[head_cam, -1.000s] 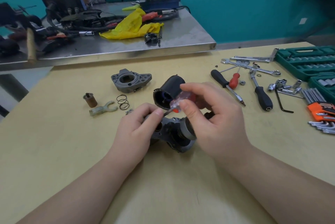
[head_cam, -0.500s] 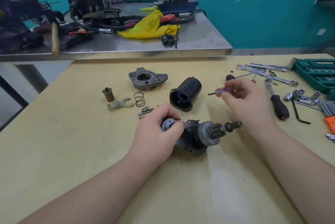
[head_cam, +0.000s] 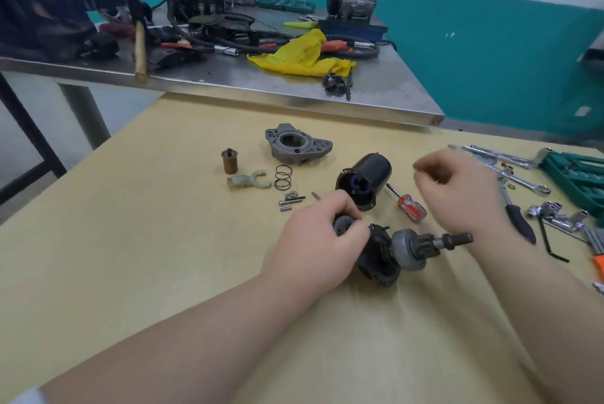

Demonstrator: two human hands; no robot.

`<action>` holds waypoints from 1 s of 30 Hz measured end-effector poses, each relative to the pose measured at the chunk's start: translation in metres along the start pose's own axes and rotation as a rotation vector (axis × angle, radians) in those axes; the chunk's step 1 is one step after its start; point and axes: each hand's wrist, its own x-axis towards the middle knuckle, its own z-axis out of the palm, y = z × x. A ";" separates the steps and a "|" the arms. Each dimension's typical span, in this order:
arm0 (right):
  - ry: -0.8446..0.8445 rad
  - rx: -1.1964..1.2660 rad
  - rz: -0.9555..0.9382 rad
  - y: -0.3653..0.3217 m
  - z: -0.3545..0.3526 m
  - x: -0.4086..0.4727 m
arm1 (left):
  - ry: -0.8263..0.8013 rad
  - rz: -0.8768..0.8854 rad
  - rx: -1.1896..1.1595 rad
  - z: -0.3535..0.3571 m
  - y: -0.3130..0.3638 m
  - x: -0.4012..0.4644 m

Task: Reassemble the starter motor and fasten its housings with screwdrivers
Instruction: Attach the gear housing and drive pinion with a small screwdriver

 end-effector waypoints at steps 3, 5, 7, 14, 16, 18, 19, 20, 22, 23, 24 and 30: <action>-0.040 0.051 -0.120 -0.040 -0.010 0.019 | -0.006 0.009 0.012 -0.002 0.001 0.001; -0.241 -0.007 -0.197 -0.072 -0.006 0.034 | -0.007 0.012 0.018 -0.002 0.001 0.002; -0.447 -0.166 -0.319 -0.103 0.010 0.042 | -0.005 0.006 0.018 -0.003 0.002 0.003; -0.796 -0.795 -0.645 -0.151 0.086 0.051 | -0.051 -0.052 0.025 -0.006 0.006 0.003; -0.790 -0.947 -0.738 -0.158 0.096 0.054 | -0.050 -0.052 0.029 -0.007 0.007 0.002; -0.777 -1.002 -0.758 -0.164 0.103 0.053 | -0.041 -0.047 0.010 -0.007 0.007 0.002; -0.773 -0.962 -0.738 -0.164 0.106 0.054 | -0.038 -0.043 0.000 -0.007 0.007 0.002; -0.773 -0.906 -0.708 -0.164 0.109 0.055 | -0.038 -0.040 -0.004 -0.007 0.008 0.002; -0.818 -0.851 -0.655 -0.162 0.114 0.058 | -0.040 -0.036 -0.004 -0.007 0.008 0.003; -0.831 -0.858 -0.643 -0.161 0.117 0.059 | -0.037 -0.033 -0.002 -0.007 0.008 0.003; -0.834 -0.871 -0.647 -0.159 0.119 0.059 | -0.032 -0.030 0.005 -0.007 0.008 0.003; -0.849 -0.865 -0.648 -0.155 0.123 0.054 | -0.025 -0.017 0.012 -0.007 0.008 0.004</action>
